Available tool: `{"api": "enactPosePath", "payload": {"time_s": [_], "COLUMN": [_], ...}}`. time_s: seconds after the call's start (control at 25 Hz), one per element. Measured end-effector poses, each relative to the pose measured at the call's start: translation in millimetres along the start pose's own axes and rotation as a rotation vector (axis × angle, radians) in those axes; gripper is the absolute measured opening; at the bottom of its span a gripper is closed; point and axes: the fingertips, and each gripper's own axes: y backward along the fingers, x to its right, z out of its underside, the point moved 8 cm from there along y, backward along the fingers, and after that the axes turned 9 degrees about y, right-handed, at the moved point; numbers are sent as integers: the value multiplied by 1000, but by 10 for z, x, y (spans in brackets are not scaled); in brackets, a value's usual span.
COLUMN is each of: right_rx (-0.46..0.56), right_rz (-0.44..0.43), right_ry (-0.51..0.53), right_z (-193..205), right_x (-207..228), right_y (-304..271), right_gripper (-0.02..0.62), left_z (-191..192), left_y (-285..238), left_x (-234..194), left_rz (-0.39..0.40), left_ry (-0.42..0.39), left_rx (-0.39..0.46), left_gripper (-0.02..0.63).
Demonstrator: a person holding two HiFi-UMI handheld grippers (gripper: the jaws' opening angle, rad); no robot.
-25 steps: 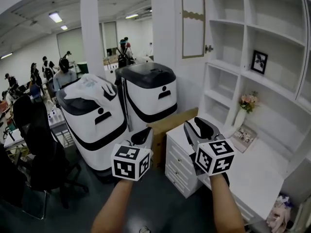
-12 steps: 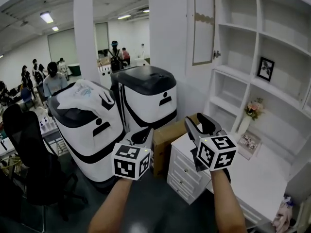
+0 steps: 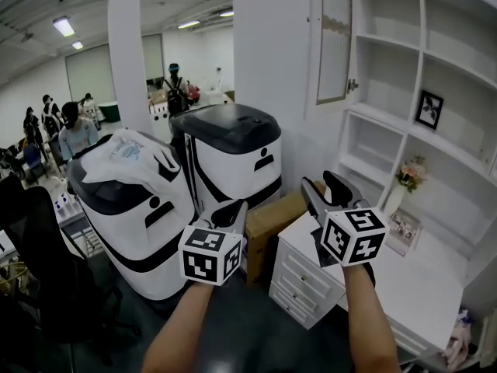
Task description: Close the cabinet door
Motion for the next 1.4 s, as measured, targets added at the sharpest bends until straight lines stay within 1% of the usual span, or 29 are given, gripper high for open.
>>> {"api": "enactPosePath", "payload": {"time_s": [0.24, 0.4, 0.56, 0.92, 1.04, 1.16, 1.28, 1.4], "right_rx": [10, 32, 47, 47, 40, 48, 56, 47], "right_rz": [5, 7, 7, 12, 8, 14, 39, 61], "right_ry": [7, 12, 11, 21, 40, 55, 39, 40], "right_z": [94, 134, 153, 187, 171, 118, 82, 79], "right_x": [167, 376, 607, 1115, 1240, 1327, 1394, 1403], "right_y": [-287, -596, -894, -1475, -1631, -1754, -1854, -1955], "right_gripper": [218, 221, 227, 233, 233, 233, 233, 233], "left_z": [16, -29, -82, -282, -327, -368, -367, -367], "left_y": [-349, -690, -1078, -1853, -2075, -2235, -2337, -2407], "left_x": [-138, -231, -331, -360, -354, -324, -310, -372], "left_rz": [5, 10, 7, 30, 37, 48, 62, 75], "left_ry": [-7, -27, -25, -33, -35, -38, -45, -35], "left_rx": [-7, -5, -7, 9, 13, 21, 23, 27], "left_gripper": [2, 2, 2, 2, 2, 2, 2, 2]}}
